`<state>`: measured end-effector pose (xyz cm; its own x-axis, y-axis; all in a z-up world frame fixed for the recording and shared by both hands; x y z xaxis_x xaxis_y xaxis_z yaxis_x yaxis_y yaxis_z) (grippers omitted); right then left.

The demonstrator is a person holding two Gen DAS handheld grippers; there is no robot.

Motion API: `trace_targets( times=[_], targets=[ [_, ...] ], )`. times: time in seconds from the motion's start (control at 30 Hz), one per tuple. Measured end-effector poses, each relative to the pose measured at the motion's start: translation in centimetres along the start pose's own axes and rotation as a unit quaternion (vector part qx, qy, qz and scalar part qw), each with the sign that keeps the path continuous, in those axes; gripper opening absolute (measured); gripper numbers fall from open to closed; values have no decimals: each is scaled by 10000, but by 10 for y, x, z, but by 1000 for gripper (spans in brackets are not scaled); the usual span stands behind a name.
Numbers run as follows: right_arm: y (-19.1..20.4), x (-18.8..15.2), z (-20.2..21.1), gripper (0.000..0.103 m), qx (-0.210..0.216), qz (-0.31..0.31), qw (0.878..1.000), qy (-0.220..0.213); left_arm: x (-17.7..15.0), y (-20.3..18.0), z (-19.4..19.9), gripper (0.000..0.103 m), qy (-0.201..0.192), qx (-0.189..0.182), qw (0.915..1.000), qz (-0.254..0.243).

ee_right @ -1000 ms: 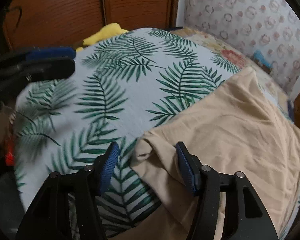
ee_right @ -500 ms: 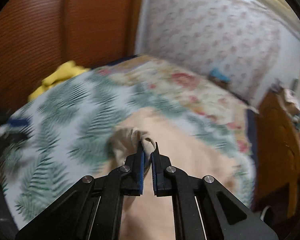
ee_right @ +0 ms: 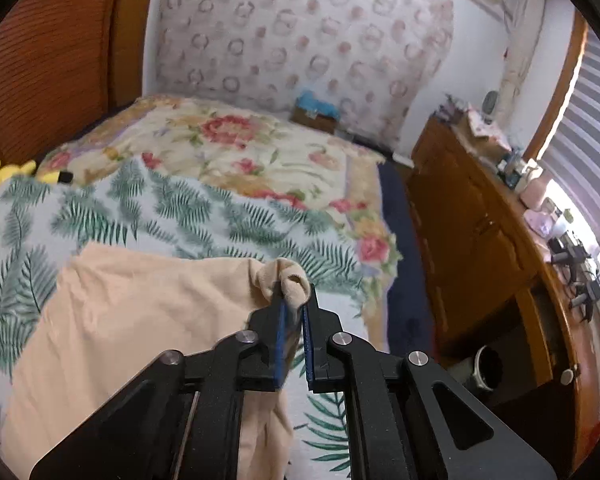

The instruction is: Fold small clothes

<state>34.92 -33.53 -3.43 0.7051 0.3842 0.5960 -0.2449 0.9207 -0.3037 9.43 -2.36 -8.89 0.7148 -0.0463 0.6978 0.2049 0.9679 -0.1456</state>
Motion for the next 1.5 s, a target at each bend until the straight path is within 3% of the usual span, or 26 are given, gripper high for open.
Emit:
trace_targets(
  times=[0.1, 0.23, 0.5, 0.63, 0.9, 1.2, 1.27, 1.33, 1.5],
  targets=[
    [-8, -8, 7, 32, -292, -149, 9994, -55, 1, -4, -2, 32, 14, -24, 10000, -19],
    [-7, -22, 27, 45, 25, -215, 9996, -176, 2, -13, -4, 32, 27, -90, 9999, -108],
    [23, -94, 68, 48, 910, -139, 9956, -150, 14, -48, -19, 32, 116, -431, 9981, -433],
    [40, -135, 79, 49, 1235, -102, 9923, -16, 10, -65, -25, 39, 285, -619, 9961, -555],
    [60, -196, 88, 49, 1388, -163, 9897, 309, -9, -88, -32, 40, 612, -684, 9921, -859],
    [54, -229, 107, 49, 1507, -516, 9867, 326, -18, -104, -32, 40, 698, -812, 9892, -996],
    [54, -234, 111, 45, 1602, -511, 9853, 305, -20, -106, -33, 40, 744, -815, 9888, -1008],
    [54, -240, 115, 5, 1796, -500, 9821, 282, -20, -106, -34, 40, 772, -809, 9885, -1013],
    [40, -253, 129, 2, 1670, -545, 9842, 229, -25, -107, -31, 40, 857, -954, 9873, -934]
  ],
)
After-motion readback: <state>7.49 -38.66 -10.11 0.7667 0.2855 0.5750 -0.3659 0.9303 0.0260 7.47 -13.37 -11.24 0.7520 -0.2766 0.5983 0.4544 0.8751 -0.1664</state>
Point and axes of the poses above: each gripper's, at about its wrist camera, not at the fingertips, and z roughly against the way its jaws point, y to its left, x to its top, the point moved 4 cm from there along -z, roughly the way its jaws point, and after that the axes turned 6 degrees about y, right-handed, at the moved point
